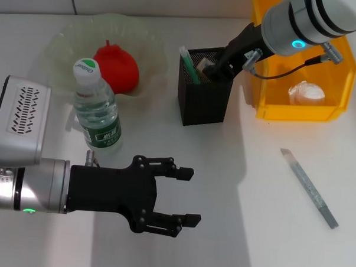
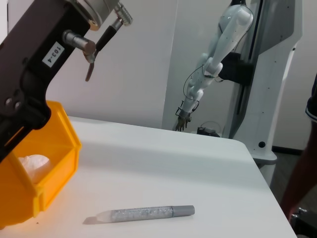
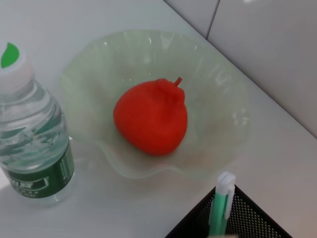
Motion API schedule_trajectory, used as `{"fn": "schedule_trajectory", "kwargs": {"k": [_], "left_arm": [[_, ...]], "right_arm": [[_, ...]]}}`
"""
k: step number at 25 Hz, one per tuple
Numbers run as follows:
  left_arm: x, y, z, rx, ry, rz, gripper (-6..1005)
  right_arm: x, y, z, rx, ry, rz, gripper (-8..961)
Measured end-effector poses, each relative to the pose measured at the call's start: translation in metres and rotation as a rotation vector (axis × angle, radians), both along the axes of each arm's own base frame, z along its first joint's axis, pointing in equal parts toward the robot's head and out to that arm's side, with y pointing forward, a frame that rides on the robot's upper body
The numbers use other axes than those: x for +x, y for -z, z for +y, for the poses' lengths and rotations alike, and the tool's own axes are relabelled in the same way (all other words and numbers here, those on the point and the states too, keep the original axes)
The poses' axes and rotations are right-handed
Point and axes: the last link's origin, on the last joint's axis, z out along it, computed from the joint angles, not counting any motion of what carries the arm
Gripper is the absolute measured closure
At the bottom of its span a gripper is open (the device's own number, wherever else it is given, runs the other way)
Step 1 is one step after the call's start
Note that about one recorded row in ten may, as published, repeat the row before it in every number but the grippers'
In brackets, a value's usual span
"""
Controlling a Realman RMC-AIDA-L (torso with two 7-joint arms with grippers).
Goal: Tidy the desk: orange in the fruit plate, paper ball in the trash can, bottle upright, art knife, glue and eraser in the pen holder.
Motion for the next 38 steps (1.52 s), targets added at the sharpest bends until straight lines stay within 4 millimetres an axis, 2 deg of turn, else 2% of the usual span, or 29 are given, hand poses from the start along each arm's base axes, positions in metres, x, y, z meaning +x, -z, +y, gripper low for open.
{"fn": "schedule_trajectory", "kwargs": {"k": [2, 8, 13, 15, 16, 21, 28, 32, 38], "left_arm": [[0.0, 0.0, 0.0, 0.0, 0.001, 0.0, 200], [0.001, 0.0, 0.001, 0.0, 0.002, 0.0, 201], [0.001, 0.0, 0.001, 0.0, 0.003, 0.0, 200], [0.001, 0.0, 0.001, 0.001, 0.004, 0.0, 200], [0.0, 0.001, 0.001, 0.0, 0.006, 0.0, 200], [0.0, 0.001, 0.001, 0.0, 0.007, 0.001, 200], [0.0, 0.002, -0.001, -0.005, 0.004, 0.002, 200], [-0.002, 0.003, -0.002, -0.008, -0.003, 0.003, 200], [-0.003, 0.004, -0.003, -0.011, -0.008, 0.002, 201]], "right_arm": [[0.0, 0.0, -0.001, 0.0, -0.002, 0.0, 692], [-0.004, -0.005, -0.003, 0.009, 0.027, 0.017, 576], [-0.005, -0.032, -0.021, 0.03, 0.151, 0.054, 480], [0.0, -0.044, -0.032, 0.045, 0.2, 0.068, 405], [0.003, -0.048, -0.038, 0.052, 0.223, 0.073, 367], [0.039, -0.059, -0.061, 0.044, 0.368, 0.054, 374], [0.091, -0.053, -0.082, 0.008, 0.551, 0.028, 376], [0.109, -0.049, -0.083, 0.008, 0.602, 0.001, 376], [0.121, -0.044, -0.08, 0.019, 0.629, -0.023, 378]]}}
